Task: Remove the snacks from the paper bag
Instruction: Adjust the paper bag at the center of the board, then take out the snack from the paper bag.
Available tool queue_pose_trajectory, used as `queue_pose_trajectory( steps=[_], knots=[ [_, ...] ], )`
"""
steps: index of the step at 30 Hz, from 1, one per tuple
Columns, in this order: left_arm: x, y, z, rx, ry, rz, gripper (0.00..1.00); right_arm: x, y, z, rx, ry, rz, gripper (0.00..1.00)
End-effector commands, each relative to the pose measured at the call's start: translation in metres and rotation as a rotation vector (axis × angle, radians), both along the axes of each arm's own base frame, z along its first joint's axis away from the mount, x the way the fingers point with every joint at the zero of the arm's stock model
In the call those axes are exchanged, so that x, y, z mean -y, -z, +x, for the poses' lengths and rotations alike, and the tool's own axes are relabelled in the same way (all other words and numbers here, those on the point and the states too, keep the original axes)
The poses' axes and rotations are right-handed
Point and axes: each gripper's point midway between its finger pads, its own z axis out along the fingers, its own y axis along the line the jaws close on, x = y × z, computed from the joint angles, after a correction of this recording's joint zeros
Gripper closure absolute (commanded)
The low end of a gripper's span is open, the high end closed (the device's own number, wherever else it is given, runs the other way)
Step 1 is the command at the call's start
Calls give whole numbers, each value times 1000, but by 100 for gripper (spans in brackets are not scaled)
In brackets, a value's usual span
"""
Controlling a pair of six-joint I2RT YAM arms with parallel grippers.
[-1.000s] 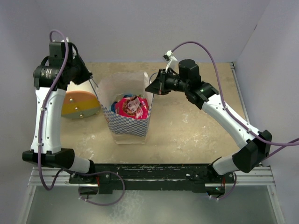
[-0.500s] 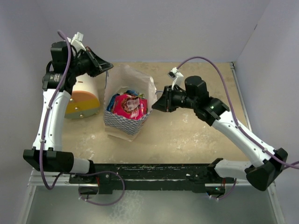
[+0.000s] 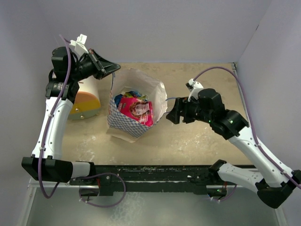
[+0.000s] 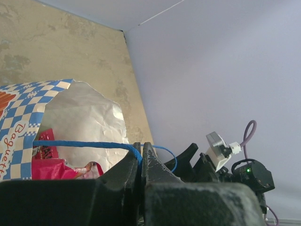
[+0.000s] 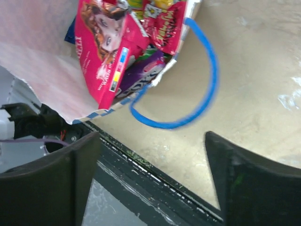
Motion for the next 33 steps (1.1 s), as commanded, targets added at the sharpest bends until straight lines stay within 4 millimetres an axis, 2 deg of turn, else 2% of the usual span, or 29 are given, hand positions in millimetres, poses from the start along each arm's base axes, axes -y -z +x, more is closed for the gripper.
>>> queue_pose_trajectory(
  steps=[1,3,5,8,9,11,15,18,22,25,33],
  knots=[
    [7,-40,-16,131,48,-42,100,27,-21,4,50,73,-103,0],
    [9,-36,-15,94,58,-63,100,21,-41,2,73,41,-74,1],
    [11,-34,-17,77,73,-82,100,8,-67,-1,117,-33,-11,0],
    [8,-29,-21,71,50,-79,100,-12,-101,12,232,-102,50,10],
    [7,-26,-21,66,37,-79,100,-20,-107,17,245,-123,62,13],
    [6,-22,-22,44,24,-81,100,-31,-106,30,225,-122,48,16],
    [6,-18,-24,38,32,-72,100,-53,-108,55,225,-95,39,18],
    [5,-17,-23,41,23,-63,100,-64,-95,75,198,-77,-40,18],
    [5,-23,-22,52,18,-65,100,-61,-79,90,168,-20,-157,17],
    [5,-28,-21,57,15,-72,100,-72,-69,89,149,-85,-166,17],
    [6,-28,-19,50,21,-78,100,-123,-12,72,-8,-259,-151,26]
  ],
)
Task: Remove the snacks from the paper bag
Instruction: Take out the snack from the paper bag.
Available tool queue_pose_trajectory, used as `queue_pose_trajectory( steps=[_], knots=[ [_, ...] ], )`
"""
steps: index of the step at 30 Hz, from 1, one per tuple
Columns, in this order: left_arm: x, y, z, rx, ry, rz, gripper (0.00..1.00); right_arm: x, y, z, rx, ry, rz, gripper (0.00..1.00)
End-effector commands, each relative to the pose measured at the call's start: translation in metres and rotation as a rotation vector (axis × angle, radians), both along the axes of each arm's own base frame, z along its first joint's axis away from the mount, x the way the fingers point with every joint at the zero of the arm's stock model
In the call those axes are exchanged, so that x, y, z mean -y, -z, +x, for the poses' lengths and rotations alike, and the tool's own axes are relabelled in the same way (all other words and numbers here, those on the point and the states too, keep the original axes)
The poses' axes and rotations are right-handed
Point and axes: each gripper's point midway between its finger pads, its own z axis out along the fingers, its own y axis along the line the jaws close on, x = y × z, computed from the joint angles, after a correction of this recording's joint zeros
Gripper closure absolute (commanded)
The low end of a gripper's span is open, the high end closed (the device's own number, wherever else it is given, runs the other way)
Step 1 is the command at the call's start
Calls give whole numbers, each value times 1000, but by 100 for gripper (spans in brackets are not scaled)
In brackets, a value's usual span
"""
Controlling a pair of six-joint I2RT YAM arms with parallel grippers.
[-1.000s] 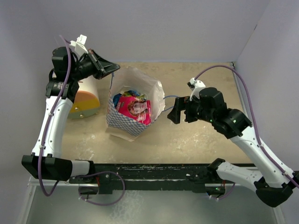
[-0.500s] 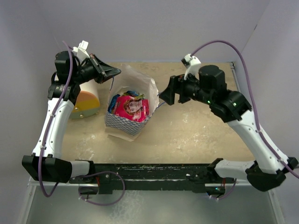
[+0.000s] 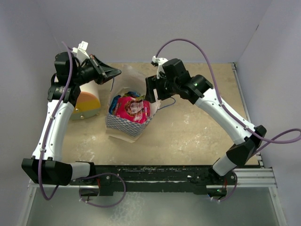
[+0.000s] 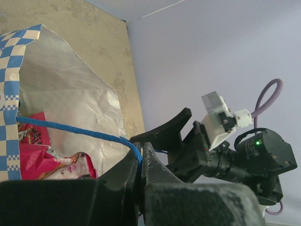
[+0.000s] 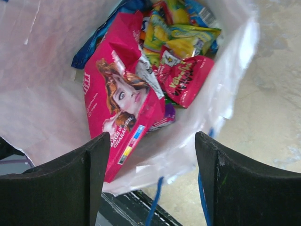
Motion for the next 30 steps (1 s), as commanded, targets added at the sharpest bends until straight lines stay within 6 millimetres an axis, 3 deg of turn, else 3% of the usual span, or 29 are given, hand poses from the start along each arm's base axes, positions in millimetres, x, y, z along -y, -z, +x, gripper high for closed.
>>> queue_pose_trajectory(
  steps=[1,5,13,17,19,24,27,30],
  knots=[
    [5,-51,-14,149,31,-41,100,-30,14,-12,-43,-104,24,27],
    [6,-51,-13,149,34,-41,100,-37,26,-9,-68,-116,9,29],
    [6,-54,-15,153,35,-43,100,-42,72,-11,-190,-86,-29,28],
    [6,-53,-16,153,34,-42,100,-45,78,-16,-214,-116,-24,43],
    [5,-54,-16,153,33,-42,100,-50,72,-19,-217,-152,1,58],
    [5,-54,-18,151,33,-37,100,-63,34,-25,-179,-197,120,86],
    [5,-56,-19,157,31,-37,100,-67,6,-19,-112,-188,182,99],
    [4,-58,-20,164,29,-35,100,-69,-20,-16,-65,-184,229,100]
  ],
)
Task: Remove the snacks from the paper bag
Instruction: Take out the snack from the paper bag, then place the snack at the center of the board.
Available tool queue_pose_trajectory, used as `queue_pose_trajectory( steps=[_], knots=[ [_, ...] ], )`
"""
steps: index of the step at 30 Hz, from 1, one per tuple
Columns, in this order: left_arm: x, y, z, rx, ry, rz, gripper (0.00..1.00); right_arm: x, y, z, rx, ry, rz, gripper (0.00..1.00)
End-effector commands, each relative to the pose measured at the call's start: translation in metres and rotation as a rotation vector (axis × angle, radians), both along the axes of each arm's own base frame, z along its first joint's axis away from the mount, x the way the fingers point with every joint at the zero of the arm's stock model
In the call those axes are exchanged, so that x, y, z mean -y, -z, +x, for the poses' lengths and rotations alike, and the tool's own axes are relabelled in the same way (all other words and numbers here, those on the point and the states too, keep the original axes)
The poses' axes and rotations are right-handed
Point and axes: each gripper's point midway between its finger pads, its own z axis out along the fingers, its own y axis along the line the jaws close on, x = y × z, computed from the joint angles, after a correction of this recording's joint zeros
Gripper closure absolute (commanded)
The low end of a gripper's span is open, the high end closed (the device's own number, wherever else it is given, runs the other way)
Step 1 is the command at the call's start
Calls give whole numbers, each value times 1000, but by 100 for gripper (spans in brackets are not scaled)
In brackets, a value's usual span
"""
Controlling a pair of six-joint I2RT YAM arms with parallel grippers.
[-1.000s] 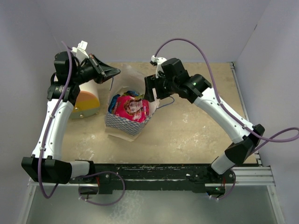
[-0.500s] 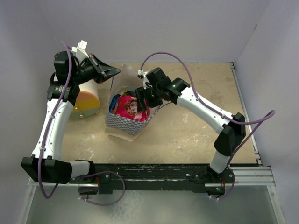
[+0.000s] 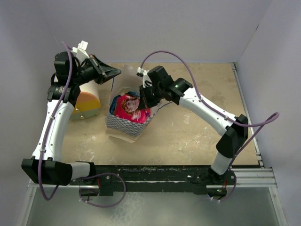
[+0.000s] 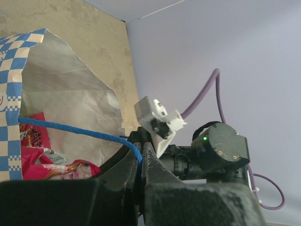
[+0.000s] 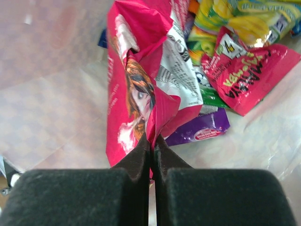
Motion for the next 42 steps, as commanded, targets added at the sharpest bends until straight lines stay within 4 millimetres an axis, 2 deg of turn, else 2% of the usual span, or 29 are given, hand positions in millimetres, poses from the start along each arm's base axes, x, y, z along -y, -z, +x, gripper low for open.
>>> queue_pose_trajectory(
  steps=[1,7,14,19,22,25,28,31,35,39,41,42],
  knots=[
    [4,-57,-20,166,29,-30,100,-12,-93,6,160,-1,214,100],
    [1,-58,-26,174,15,-5,100,-6,-151,11,256,61,322,100],
    [-1,-54,-32,162,8,19,100,24,-210,22,348,187,427,100],
    [-2,-50,-34,145,4,26,100,44,-264,22,414,243,533,100],
    [-1,-48,-36,139,8,29,100,63,-296,25,457,292,599,100],
    [-1,-47,-38,135,10,31,100,95,-324,35,516,390,649,100],
    [-1,-45,-39,129,16,36,100,125,-338,44,588,524,636,100],
    [-1,-45,-40,125,21,45,100,154,-337,54,639,665,575,100],
    [-2,-46,-41,130,29,70,100,192,-315,69,652,847,460,100],
    [-2,-46,-41,137,33,89,100,218,-272,90,613,943,346,100],
    [-2,-46,-40,140,39,96,100,232,-244,101,573,983,301,100],
    [-2,-45,-40,139,43,99,100,241,-222,109,540,1010,269,100]
  ],
)
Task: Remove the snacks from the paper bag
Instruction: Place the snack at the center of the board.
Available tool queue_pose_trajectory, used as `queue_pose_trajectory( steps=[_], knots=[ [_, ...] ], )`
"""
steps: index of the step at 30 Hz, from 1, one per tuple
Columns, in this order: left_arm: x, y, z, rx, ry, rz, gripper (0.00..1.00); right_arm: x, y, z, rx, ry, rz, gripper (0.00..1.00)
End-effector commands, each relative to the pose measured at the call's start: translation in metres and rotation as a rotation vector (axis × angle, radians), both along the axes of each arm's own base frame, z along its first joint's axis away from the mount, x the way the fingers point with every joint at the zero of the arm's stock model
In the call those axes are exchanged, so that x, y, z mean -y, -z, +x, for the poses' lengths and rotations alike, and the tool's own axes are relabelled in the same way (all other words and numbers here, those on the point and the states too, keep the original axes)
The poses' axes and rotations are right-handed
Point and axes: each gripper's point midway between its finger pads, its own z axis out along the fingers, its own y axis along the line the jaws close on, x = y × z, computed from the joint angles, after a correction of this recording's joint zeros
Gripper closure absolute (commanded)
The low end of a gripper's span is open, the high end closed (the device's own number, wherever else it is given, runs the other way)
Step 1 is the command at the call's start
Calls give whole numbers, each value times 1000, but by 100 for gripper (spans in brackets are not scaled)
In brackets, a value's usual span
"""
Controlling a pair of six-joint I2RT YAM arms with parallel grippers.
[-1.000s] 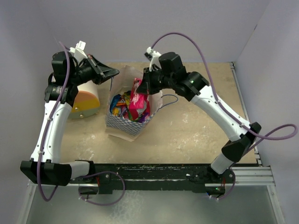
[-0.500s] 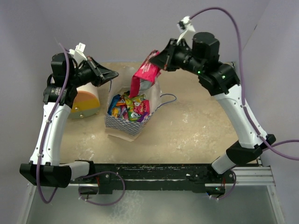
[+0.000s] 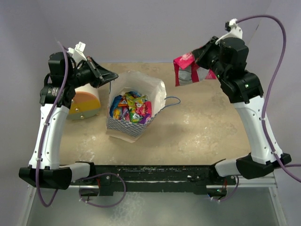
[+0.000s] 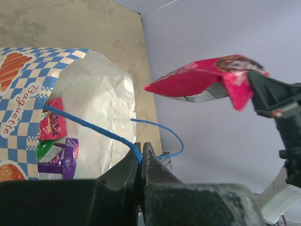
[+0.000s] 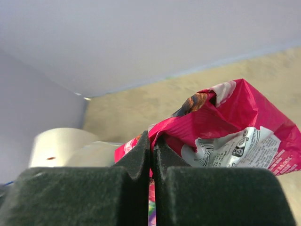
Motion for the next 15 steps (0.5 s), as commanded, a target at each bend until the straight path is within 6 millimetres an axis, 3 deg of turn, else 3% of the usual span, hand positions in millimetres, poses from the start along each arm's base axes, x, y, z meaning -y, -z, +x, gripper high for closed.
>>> queue_pose_trajectory(
  steps=[1,10,15],
  knots=[
    [6,-39,-12,156,61,8,100,40,55,31,-90,146,-13,100],
    [8,-38,-7,164,92,31,100,86,146,98,-205,263,103,100],
    [11,-40,-3,169,113,28,100,110,163,148,-212,267,173,100]
  ],
)
